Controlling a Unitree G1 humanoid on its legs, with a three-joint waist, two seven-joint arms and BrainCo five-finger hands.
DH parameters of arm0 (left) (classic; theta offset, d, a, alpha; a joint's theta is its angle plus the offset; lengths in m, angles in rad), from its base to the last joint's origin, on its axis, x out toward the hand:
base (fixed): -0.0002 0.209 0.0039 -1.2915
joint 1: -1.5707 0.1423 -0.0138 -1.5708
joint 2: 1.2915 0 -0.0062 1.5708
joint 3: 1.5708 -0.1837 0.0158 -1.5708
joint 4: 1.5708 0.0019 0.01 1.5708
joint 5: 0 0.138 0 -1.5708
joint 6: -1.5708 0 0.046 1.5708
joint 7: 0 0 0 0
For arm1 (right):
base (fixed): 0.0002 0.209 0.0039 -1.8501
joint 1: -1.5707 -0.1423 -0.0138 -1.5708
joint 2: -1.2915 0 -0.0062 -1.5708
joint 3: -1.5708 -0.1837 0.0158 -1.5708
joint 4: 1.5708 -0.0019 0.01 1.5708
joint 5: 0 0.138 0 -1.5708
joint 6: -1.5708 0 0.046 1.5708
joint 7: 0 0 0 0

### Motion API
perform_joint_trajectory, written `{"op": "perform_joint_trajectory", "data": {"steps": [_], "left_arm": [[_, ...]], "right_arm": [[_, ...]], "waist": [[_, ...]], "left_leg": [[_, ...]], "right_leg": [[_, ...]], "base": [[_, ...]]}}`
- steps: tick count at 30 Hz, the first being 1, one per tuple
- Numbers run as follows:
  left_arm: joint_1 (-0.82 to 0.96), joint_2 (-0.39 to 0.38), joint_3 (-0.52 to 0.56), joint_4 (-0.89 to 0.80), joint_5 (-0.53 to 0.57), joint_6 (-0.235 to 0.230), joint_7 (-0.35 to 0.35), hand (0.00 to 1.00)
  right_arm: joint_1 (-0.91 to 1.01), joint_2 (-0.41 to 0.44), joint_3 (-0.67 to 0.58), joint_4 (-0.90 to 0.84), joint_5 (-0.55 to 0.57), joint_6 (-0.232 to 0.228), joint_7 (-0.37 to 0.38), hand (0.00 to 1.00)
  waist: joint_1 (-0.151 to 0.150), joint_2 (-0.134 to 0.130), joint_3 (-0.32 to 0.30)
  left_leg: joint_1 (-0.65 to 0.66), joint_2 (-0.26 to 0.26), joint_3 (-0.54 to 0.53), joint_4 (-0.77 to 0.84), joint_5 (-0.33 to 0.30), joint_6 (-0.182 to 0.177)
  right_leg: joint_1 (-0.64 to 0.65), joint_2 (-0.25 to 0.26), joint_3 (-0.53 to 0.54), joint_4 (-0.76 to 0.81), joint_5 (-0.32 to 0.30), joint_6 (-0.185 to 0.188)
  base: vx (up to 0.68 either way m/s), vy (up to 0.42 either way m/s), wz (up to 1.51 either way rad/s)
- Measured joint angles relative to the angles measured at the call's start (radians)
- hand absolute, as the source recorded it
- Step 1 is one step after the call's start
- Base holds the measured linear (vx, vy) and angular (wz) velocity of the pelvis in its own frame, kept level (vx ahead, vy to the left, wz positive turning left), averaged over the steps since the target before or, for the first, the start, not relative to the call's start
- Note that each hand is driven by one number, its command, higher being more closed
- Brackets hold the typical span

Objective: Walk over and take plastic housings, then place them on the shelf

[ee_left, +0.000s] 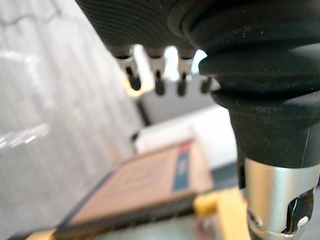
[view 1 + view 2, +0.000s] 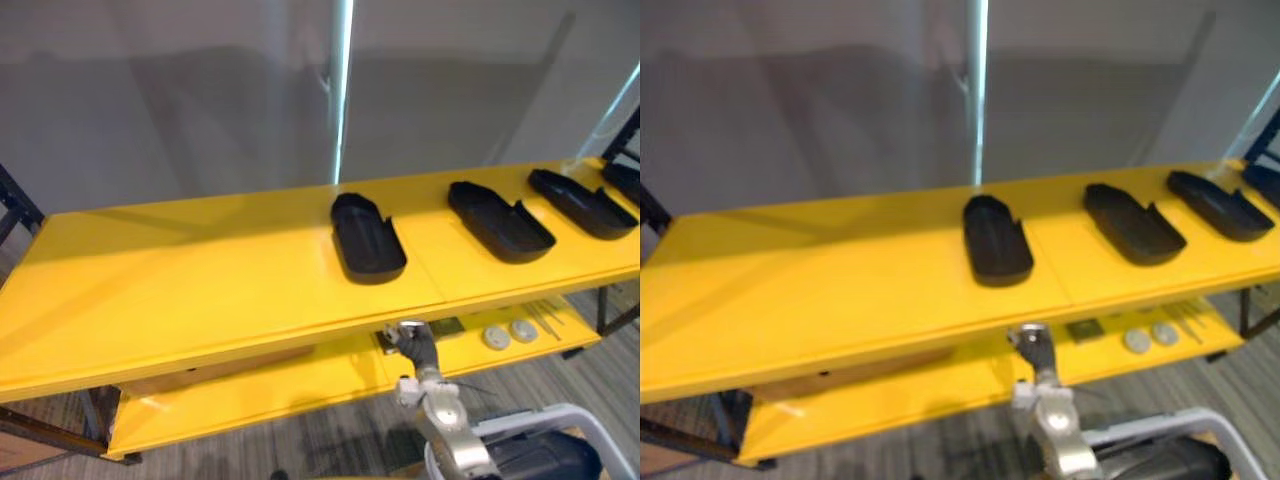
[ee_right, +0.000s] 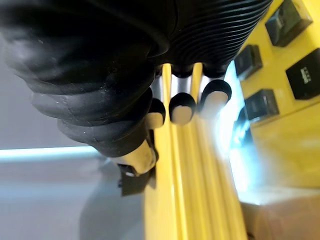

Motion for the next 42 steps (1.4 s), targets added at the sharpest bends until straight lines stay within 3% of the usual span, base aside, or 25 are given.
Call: {"op": "perform_joint_trajectory", "data": {"steps": [2,4,7,15,23,25,28,32,37,42], "left_arm": [[-0.011,0.001,-0.02,0.028,-0.034,-0.003,-0.042,0.0],[-0.011,0.004,-0.023,0.068,-0.045,-0.004,-0.076,0.0],[-0.019,0.018,-0.03,0.111,-0.049,-0.003,-0.121,0.0],[-0.015,0.037,-0.034,0.206,-0.196,0.002,-0.19,0.0],[-0.038,0.037,-0.012,0.297,-0.233,0.003,-0.251,0.0],[-0.048,0.037,-0.012,0.309,-0.242,0.003,-0.259,0.0],[-0.05,0.037,-0.013,0.323,-0.272,0.002,-0.261,0.0],[-0.046,0.037,-0.015,0.34,-0.281,0.002,-0.261,0.0],[-0.046,0.039,-0.032,0.342,-0.293,0.001,-0.26,0.0],[-0.052,0.049,-0.068,0.345,-0.318,0.001,-0.258,0.0]], "right_arm": [[-0.052,-0.007,-0.023,0.029,-0.01,-0.01,-0.015,1.0],[-0.059,-0.016,-0.023,0.035,-0.018,-0.032,-0.015,1.0],[-0.066,-0.026,-0.025,0.048,-0.018,-0.031,-0.015,1.0],[-0.097,-0.03,-0.062,0.057,-0.018,-0.023,-0.019,1.0],[-0.098,-0.029,-0.061,0.052,-0.031,-0.023,-0.016,1.0],[-0.098,-0.027,-0.061,0.033,-0.03,-0.003,-0.017,1.0],[-0.077,-0.025,-0.062,-0.061,-0.013,0.081,-0.012,1.0],[0.015,-0.028,-0.056,-0.233,0.004,0.176,0.064,1.0],[0.064,-0.057,0.011,-0.341,0.007,0.227,0.198,1.0],[0.067,-0.073,0.051,-0.403,0.07,0.241,0.248,1.0]], "waist": [[0.013,0.0,0.012],[0.007,0.003,0.033],[0.008,0.005,0.035],[0.013,0.032,0.061],[0.005,0.034,0.064],[0.002,0.035,0.069],[-0.007,0.034,0.071],[-0.012,0.032,0.075],[-0.018,0.02,0.08],[-0.019,0.011,0.081]], "left_leg": [[0.0,0.0,-0.003,0.0,0.0,0.0],[0.0,0.0,-0.013,0.0,0.002,-0.001],[0.0,-0.001,-0.024,0.0,0.006,0.0],[-0.005,-0.003,-0.037,0.0,0.007,-0.003],[-0.008,-0.001,-0.041,0.0,0.007,-0.004],[-0.008,-0.001,-0.04,0.0,0.007,-0.004],[-0.02,0.001,-0.033,0.0,0.008,-0.004],[-0.019,0.004,-0.024,0.0,0.005,-0.007],[-0.009,0.017,0.003,0.001,-0.002,-0.012],[-0.001,0.023,0.015,0.001,-0.014,-0.015]], "right_leg": [[0.003,0.0,-0.007,0.003,-0.002,0.003],[0.005,0.001,-0.012,0.004,-0.002,0.003],[0.01,0.001,-0.021,0.005,-0.003,0.004],[0.011,0.001,-0.046,0.004,-0.013,0.003],[0.011,0.002,-0.051,0.002,-0.013,0.004],[0.01,0.002,-0.051,0.002,-0.013,0.004],[-0.003,0.002,-0.049,0.003,-0.013,0.003],[-0.004,0.0,-0.045,0.008,-0.014,0.005],[-0.006,0.009,-0.017,0.01,-0.011,0.007],[-0.008,0.013,-0.011,0.011,-0.017,-0.002]], "base": [[0.02,-0.013,0.1],[0.0,-0.013,0.07],[-0.02,-0.007,0.07],[-0.06,0.003,0.06],[0.0,0.0,0.0],[0.0,0.0,0.0],[0.0,0.0,0.0],[0.07,-0.007,-0.02],[0.09,-0.029,-0.13],[0.02,-0.016,-0.1]]}}
